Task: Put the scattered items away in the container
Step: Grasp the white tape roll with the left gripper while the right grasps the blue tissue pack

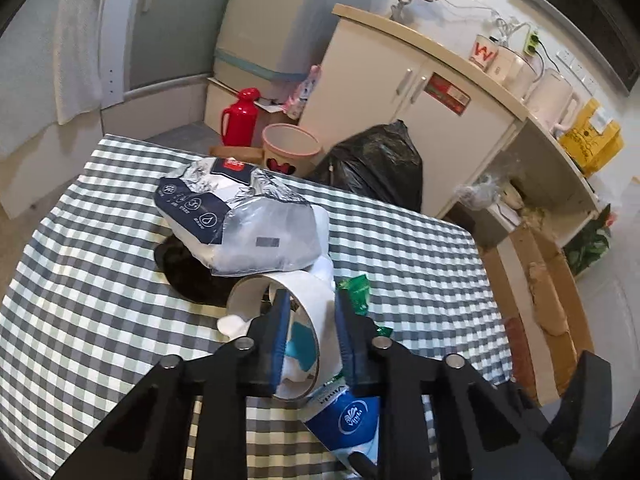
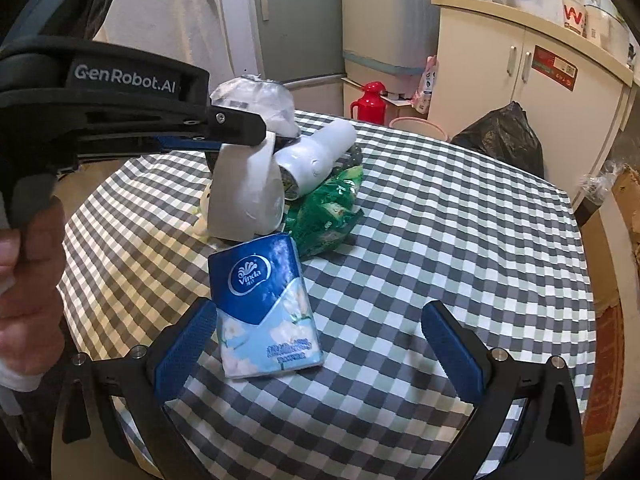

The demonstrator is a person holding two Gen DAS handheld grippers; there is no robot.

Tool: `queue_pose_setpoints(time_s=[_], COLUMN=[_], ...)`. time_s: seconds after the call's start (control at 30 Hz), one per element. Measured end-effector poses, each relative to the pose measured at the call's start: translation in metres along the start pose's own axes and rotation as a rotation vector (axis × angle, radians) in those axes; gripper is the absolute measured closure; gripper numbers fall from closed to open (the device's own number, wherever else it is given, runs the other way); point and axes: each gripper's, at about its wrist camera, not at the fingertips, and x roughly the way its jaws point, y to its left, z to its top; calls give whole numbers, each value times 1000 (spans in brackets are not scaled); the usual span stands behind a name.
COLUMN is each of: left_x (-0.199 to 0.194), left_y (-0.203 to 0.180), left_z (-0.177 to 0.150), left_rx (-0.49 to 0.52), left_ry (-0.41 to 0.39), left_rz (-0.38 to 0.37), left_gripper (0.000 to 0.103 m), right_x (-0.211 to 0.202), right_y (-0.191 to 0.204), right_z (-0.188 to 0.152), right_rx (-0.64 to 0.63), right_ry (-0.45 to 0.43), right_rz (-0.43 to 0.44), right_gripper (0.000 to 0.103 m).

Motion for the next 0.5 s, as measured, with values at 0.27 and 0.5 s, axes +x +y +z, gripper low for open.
queue_pose_setpoints(time_s=[0.27,0.5], left_x=[-12,-24], left_y=[-4,-6], left_z=[-4,-2], left_rx=[36,76], left_ry=[2,-12], left_rz=[-9,17], left_gripper=[97,100], right_x=[8,12], right_y=[5,12], right_z=[-1,-2], right_rx=[-12,-30], right_ry=[4,4], right_rz=[14,16], right_gripper=[0,1])
